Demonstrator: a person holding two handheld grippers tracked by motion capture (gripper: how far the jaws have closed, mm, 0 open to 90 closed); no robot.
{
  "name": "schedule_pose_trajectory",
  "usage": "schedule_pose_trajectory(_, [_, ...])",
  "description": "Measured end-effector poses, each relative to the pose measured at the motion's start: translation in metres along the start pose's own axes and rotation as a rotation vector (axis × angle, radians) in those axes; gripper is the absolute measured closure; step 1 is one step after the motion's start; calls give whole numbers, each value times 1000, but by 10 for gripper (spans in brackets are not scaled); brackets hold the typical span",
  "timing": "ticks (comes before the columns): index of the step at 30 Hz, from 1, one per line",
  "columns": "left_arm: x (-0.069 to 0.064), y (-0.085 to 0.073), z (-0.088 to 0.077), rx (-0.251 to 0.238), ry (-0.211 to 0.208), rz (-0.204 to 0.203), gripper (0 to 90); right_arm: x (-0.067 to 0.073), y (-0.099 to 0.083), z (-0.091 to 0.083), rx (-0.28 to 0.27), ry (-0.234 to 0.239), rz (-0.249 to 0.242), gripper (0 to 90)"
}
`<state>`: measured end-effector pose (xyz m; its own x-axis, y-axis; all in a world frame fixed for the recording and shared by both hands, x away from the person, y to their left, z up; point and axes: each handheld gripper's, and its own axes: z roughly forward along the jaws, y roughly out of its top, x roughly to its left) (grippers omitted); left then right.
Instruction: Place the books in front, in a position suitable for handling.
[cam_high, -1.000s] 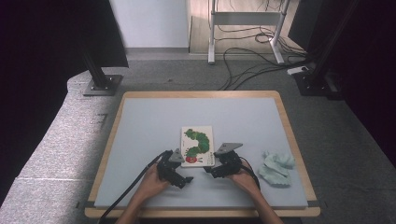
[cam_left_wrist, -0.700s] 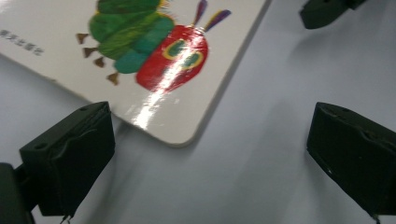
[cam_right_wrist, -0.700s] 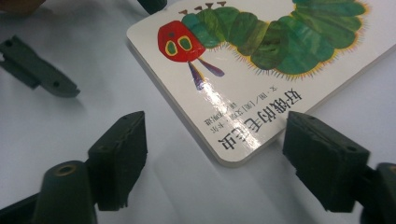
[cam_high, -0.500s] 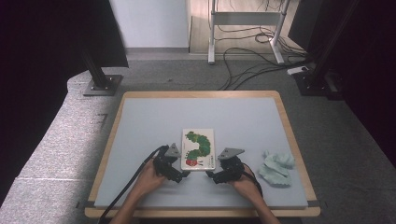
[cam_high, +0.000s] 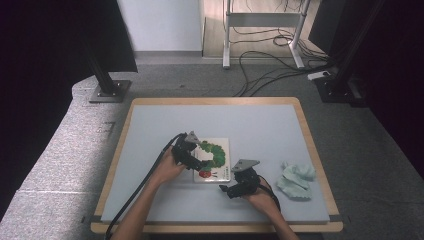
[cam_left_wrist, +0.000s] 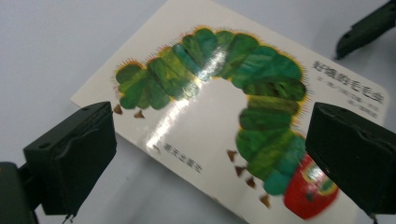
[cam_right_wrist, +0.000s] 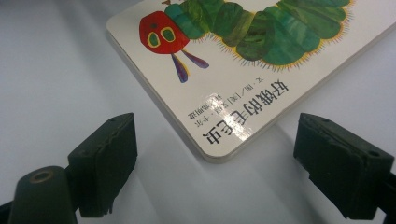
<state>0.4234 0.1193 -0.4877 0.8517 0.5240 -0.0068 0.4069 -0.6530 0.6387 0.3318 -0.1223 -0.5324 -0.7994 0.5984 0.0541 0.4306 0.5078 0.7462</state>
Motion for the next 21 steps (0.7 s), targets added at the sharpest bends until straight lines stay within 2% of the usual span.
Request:
schedule_pose_trajectory(3, [9, 10, 7, 21, -1, 10, 27, 0, 1, 1, 0, -3, -1, 128])
schedule_pose_trajectory(5, [14, 16, 12, 28, -9, -1, 31, 0, 1, 1, 0, -5, -1, 128])
schedule_pose_trajectory(8, [19, 23, 19, 23, -16, -2, 39, 0, 1, 1, 0, -5, 0, 128])
schedule_pose_trajectory(9, [20, 26, 23, 16, -6, -1, 39, 0, 0, 1, -1, -3, 2, 128])
schedule_pose_trajectory(12, [25, 32, 32, 28, -4, 2, 41, -1, 1, 1, 1, -9, 3, 128])
schedule_pose_trajectory(18, [36, 33, 52, 51, -7, -7, 41, 1, 1, 2, 5, -20, -8, 126])
schedule_pose_trajectory(21, [41, 32, 55, 31, -31, -35, 37, 1, 2, 2, 7, -25, -6, 125])
